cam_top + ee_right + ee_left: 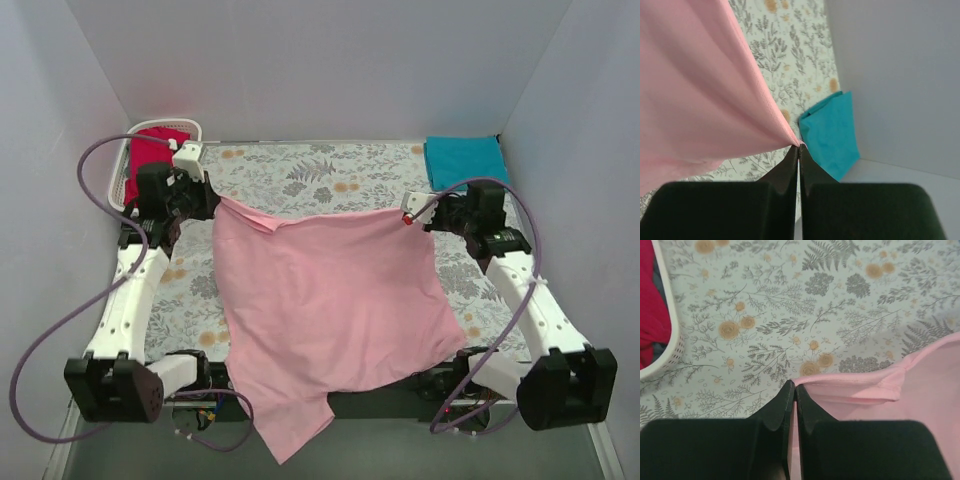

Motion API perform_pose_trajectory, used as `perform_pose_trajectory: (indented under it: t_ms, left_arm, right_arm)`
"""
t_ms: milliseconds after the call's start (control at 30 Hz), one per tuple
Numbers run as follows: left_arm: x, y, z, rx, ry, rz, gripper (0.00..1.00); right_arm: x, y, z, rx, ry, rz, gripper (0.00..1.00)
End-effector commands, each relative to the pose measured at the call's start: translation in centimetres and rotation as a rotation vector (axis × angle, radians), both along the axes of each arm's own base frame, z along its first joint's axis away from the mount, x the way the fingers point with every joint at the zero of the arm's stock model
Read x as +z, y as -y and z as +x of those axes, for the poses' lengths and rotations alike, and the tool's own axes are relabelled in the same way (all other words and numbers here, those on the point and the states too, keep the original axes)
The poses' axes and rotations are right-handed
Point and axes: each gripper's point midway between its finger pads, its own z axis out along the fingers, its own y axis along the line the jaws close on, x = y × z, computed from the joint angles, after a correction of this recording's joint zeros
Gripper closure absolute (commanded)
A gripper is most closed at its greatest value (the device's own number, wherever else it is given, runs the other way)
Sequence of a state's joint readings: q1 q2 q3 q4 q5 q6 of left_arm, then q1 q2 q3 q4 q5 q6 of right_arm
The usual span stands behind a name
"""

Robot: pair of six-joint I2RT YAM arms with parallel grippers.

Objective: Fold and stack the t-shirts
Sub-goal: Flatten the tshirt out

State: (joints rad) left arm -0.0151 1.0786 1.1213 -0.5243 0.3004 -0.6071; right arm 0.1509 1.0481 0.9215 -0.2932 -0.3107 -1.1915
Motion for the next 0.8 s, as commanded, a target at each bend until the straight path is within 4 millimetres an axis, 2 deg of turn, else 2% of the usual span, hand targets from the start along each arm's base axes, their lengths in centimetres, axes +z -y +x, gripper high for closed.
perform_pose_trajectory:
  t_ms: [0,33,100,133,200,233,267,300,333,367,433,467,500,533,600,767]
  left_arm:
    - [-3.5,-0.1,5.0,-0.002,-0.010,0.014,1.00]
    - [-4.7,-0.2,5.8,0.003,-0.032,0.017,1.00]
    - [-6.4,-0.3,8.0,0.010,-0.061,0.022,1.00]
    - [-9.4,-0.7,9.4,0.027,-0.129,0.033,1.00]
    - [-10.1,-1.0,11.7,0.046,-0.132,0.047,1.00]
    - [-12.6,-1.2,12.7,0.046,-0.180,0.057,1.00]
    - [-12.2,-1.4,13.9,0.056,-0.165,0.066,1.00]
    - [-12.7,-1.5,14.7,0.063,-0.165,0.066,1.00]
    - [-14.1,-1.5,15.5,0.062,-0.188,0.067,1.00]
    - [-14.6,-1.5,16.1,0.060,-0.196,0.067,1.00]
    - [-14.1,-1.5,17.6,0.068,-0.176,0.063,1.00]
    - [-15.3,-1.5,18.0,0.069,-0.199,0.068,1.00]
    - [-15.1,-1.7,18.6,0.077,-0.188,0.071,1.00]
    - [-15.4,-1.8,18.8,0.084,-0.194,0.076,1.00]
    - [-16.2,-2.1,19.3,0.091,-0.201,0.093,1.00]
    - [-15.0,-1.7,18.8,0.074,-0.188,0.068,1.00]
  right_arm:
    - [1.0,-1.5,4.0,0.050,0.126,-0.015,0.99]
    - [-0.8,-1.7,5.5,0.048,0.079,-0.023,0.99]
    - [-2.1,-1.9,7.4,0.034,0.052,-0.026,0.99]
    - [-4.4,-2.0,8.5,0.030,-0.002,-0.039,0.99]
    - [-4.5,-1.9,10.5,0.009,-0.001,-0.041,0.99]
    - [-6.3,-2.0,11.4,0.002,-0.042,-0.050,0.99]
    - [-5.9,-2.0,12.4,-0.006,-0.032,-0.050,0.99]
    - [-6.3,-2.1,12.9,-0.007,-0.043,-0.050,0.99]
    - [-7.8,-2.1,13.6,-0.013,-0.074,-0.059,0.99]
    - [-7.3,-2.2,14.5,-0.015,-0.059,-0.060,0.99]
    - [-8.8,-2.2,15.4,-0.022,-0.087,-0.070,0.99]
    - [-9.0,-2.1,15.8,-0.028,-0.089,-0.074,0.99]
    - [-8.7,-2.1,16.5,-0.031,-0.079,-0.074,0.99]
    - [-9.4,-2.2,16.8,-0.033,-0.093,-0.076,0.99]
    - [-9.6,-2.1,17.2,-0.038,-0.093,-0.081,0.99]
    - [-9.6,-1.8,17.6,-0.051,-0.088,-0.092,0.99]
